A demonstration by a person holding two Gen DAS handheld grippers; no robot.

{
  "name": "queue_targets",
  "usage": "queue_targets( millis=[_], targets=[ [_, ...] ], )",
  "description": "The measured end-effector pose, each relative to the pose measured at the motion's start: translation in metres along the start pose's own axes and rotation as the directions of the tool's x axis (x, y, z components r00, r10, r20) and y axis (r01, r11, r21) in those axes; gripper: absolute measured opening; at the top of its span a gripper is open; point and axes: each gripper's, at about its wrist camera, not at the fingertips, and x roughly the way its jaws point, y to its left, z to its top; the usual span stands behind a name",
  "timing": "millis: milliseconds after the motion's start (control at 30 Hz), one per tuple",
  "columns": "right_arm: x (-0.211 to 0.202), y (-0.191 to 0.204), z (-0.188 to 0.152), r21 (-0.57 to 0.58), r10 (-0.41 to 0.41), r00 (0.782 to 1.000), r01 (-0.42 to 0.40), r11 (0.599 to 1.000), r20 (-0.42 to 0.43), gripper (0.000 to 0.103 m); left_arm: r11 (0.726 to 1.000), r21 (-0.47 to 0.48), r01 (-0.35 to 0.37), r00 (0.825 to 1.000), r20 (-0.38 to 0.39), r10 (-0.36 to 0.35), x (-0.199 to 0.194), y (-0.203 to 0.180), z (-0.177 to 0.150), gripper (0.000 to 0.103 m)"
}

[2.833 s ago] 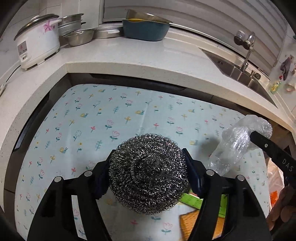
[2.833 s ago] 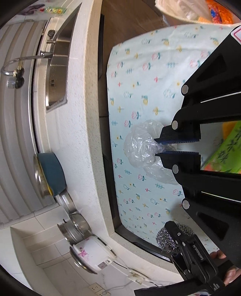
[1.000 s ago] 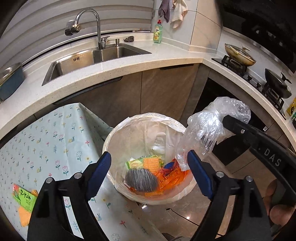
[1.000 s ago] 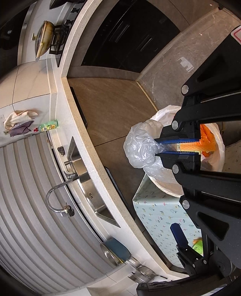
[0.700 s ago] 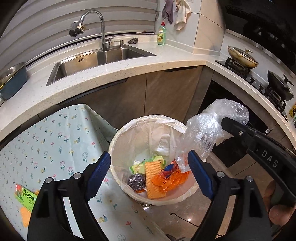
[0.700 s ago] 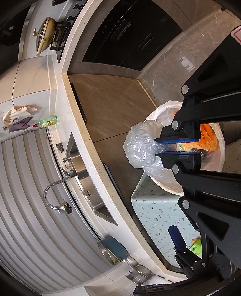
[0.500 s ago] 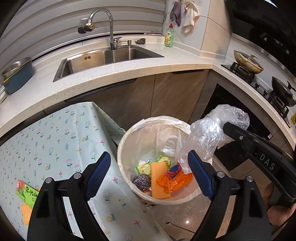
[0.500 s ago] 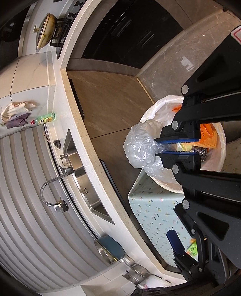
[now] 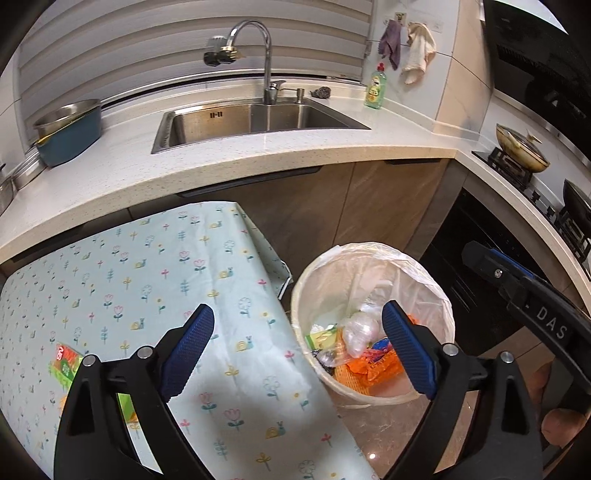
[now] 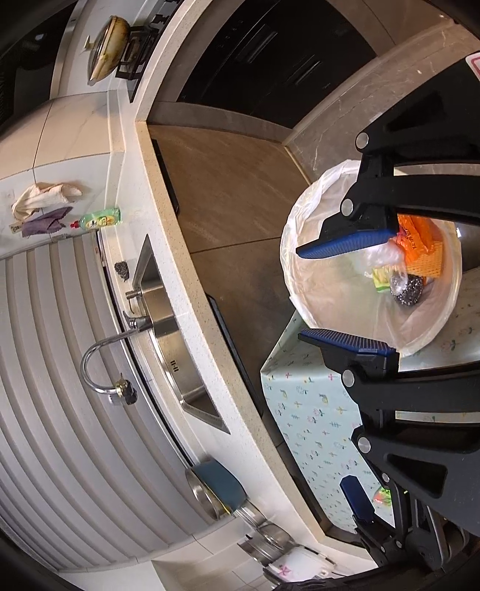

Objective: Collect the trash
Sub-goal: 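Move both open tools back over the green carton and foam sleeve, then grasp the orange foam sleeve with the left tool while the right tool grasps the green NB tea carton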

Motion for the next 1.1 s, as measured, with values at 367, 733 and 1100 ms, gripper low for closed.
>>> queue_targets(
  millis=[367,733,1100],
  targets=[
    [-0.006,0.067,-0.016,-0.094,0.089,0.996,-0.091,0.991,-0.028,0.046,0.995,-0.078,-0.068,0.997,0.017,0.069,-0.027,0.055,-0.012,0.09],
    [0.0,0.163,-0.063,-0.216,0.211,0.967,-0.237,0.947,-0.14,0.053,0.956,-0.242,-0.169,0.986,-0.028,0.167,-0.061,0.155,-0.057,0.092],
    [0.033,0.229,-0.122,-0.213,0.265,0.919,-0.332,0.919,-0.291,0.053,0.898,-0.406,-0.17,0.983,-0.138,0.123,-0.067,0.237,-0.121,0.091]
  ],
)
